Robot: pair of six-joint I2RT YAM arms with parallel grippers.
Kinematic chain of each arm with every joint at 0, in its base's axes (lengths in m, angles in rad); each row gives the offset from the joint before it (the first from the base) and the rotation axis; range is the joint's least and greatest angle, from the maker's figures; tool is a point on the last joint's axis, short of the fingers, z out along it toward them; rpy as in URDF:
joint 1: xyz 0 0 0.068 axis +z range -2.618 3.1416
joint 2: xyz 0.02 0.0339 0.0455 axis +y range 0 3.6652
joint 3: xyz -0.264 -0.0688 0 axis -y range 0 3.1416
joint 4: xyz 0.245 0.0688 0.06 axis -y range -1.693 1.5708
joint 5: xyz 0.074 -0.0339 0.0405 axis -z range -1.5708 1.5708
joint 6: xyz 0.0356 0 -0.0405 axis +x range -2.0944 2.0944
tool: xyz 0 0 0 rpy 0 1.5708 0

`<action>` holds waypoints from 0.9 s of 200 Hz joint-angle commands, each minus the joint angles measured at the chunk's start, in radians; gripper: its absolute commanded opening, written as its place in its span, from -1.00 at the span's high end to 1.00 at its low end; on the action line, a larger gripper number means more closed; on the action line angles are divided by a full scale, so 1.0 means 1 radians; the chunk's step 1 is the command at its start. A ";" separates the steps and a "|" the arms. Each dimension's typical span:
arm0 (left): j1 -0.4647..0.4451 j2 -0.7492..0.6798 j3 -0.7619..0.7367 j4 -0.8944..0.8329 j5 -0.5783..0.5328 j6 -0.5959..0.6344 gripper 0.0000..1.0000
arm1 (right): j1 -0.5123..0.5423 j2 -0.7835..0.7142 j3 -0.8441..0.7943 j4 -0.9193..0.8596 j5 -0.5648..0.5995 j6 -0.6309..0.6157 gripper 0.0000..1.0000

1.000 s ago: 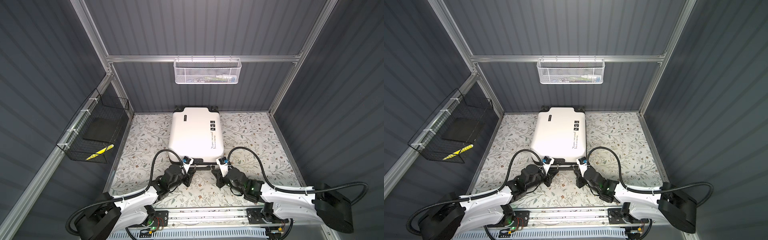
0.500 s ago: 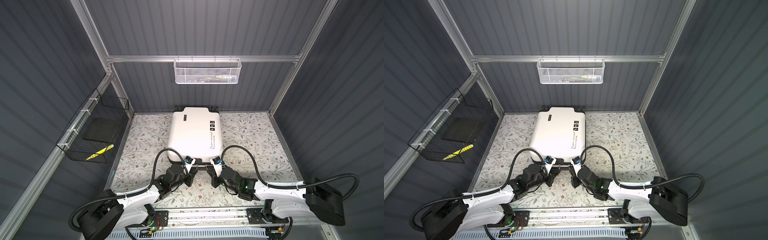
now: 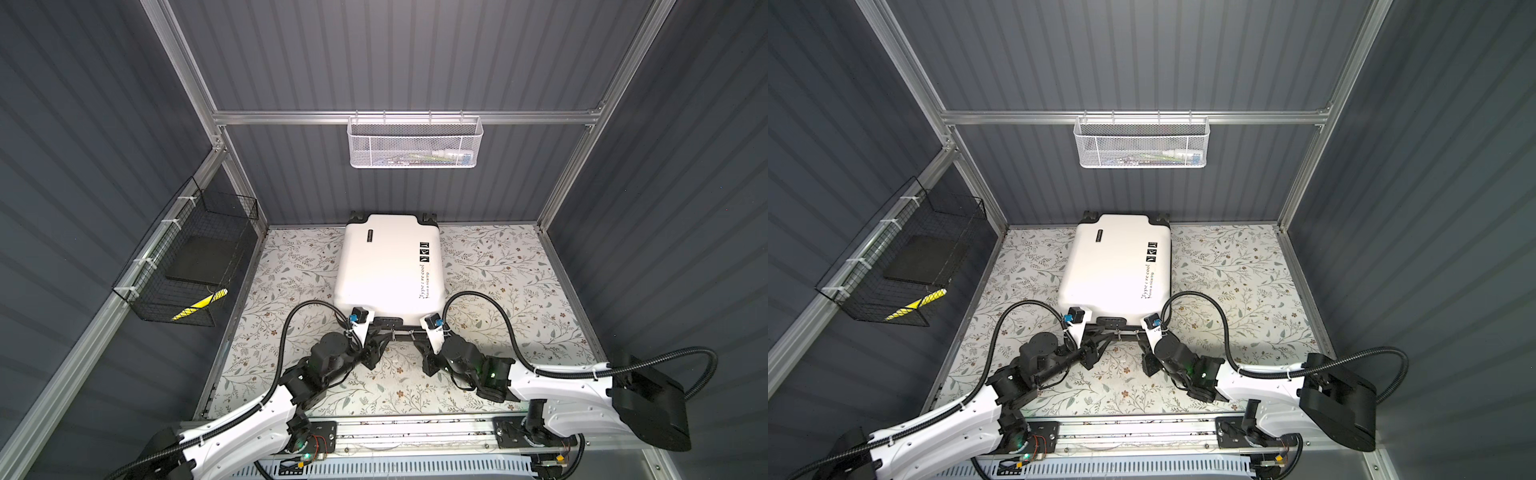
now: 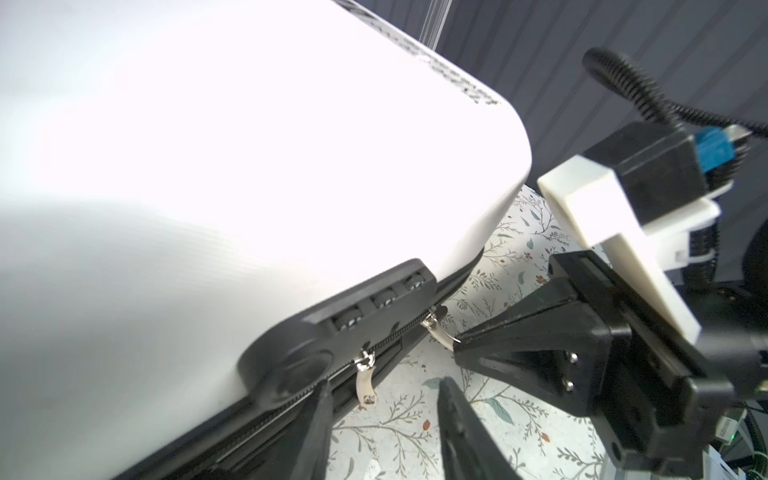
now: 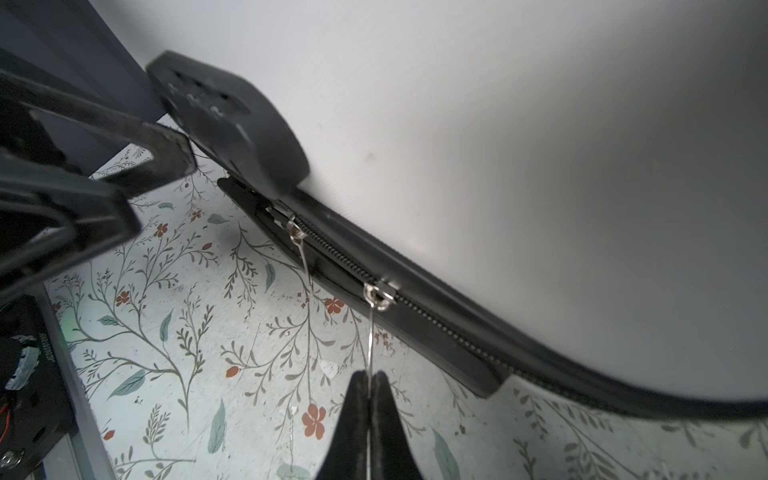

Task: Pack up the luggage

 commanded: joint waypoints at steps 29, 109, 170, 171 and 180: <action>-0.003 -0.122 0.190 -0.326 -0.261 -0.077 -0.23 | 0.021 -0.028 -0.003 0.027 -0.020 0.001 1.00; 0.409 0.202 0.613 -0.628 -0.071 -0.041 -0.49 | 0.020 -0.060 -0.014 0.007 -0.025 -0.006 1.00; 0.595 0.390 0.698 -0.629 0.216 0.005 -0.51 | 0.020 -0.071 -0.012 -0.013 -0.034 -0.019 1.00; 0.595 0.390 0.698 -0.628 0.220 0.006 -0.51 | 0.020 -0.071 -0.012 -0.014 -0.036 -0.020 1.00; 0.595 0.391 0.689 -0.617 0.251 0.009 -0.51 | 0.020 -0.071 -0.011 -0.016 -0.036 -0.024 1.00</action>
